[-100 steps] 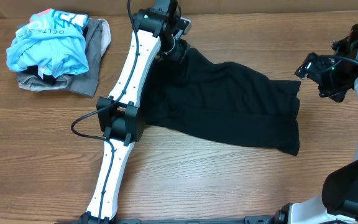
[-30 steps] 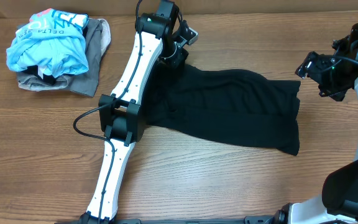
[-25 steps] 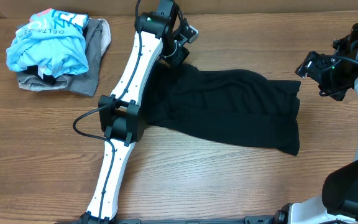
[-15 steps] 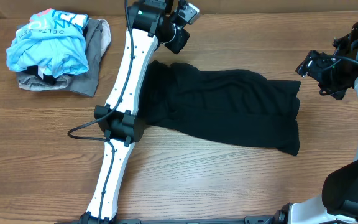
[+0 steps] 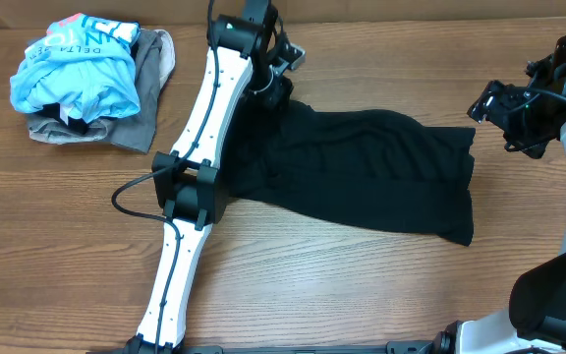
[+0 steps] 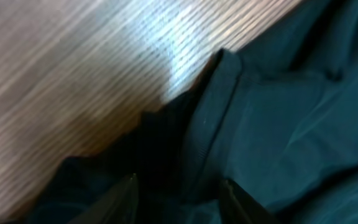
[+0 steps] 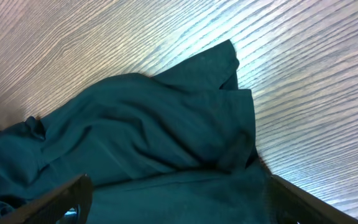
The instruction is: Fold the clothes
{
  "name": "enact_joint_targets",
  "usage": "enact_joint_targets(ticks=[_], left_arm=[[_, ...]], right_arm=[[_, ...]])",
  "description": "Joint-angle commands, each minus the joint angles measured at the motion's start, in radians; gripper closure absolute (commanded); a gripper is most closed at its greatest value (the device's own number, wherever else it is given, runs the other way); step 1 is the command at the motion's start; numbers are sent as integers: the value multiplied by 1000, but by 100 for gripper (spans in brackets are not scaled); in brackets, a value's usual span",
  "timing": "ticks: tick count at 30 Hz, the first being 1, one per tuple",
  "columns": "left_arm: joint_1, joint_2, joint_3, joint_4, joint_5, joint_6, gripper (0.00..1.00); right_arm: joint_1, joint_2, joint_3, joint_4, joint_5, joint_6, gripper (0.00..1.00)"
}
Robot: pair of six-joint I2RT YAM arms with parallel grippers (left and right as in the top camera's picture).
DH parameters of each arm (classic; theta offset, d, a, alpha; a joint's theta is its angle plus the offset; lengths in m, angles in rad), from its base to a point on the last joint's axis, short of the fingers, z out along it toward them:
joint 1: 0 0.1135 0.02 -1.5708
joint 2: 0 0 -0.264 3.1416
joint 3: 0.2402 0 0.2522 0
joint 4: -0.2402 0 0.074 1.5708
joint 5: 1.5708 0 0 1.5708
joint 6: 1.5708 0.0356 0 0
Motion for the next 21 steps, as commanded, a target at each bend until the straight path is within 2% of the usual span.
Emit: enact_joint_targets(ticks=[1, 3, 7, 11, 18, 21], left_arm=[[2, -3, -30, 16, -5, 2, 59], [2, -3, -35, 26, -5, 2, 67], [0, -4, -33, 62, -3, 0, 96], [-1, -11, 33, 79, -5, -6, 96], [-6, -29, 336, 86, -3, -91, 96], [-18, -64, 335, 97, -5, -93, 96]], right_arm=[[0, -8, -4, 3, 7, -7, 10], [0, -8, -4, 3, 7, -7, 9], [0, -8, -4, 3, 7, -7, 10], [0, -8, -4, 9, 7, -7, 10], [0, 0, -4, 54, 7, -7, 12], [0, 17, -5, 80, 8, -8, 12]])
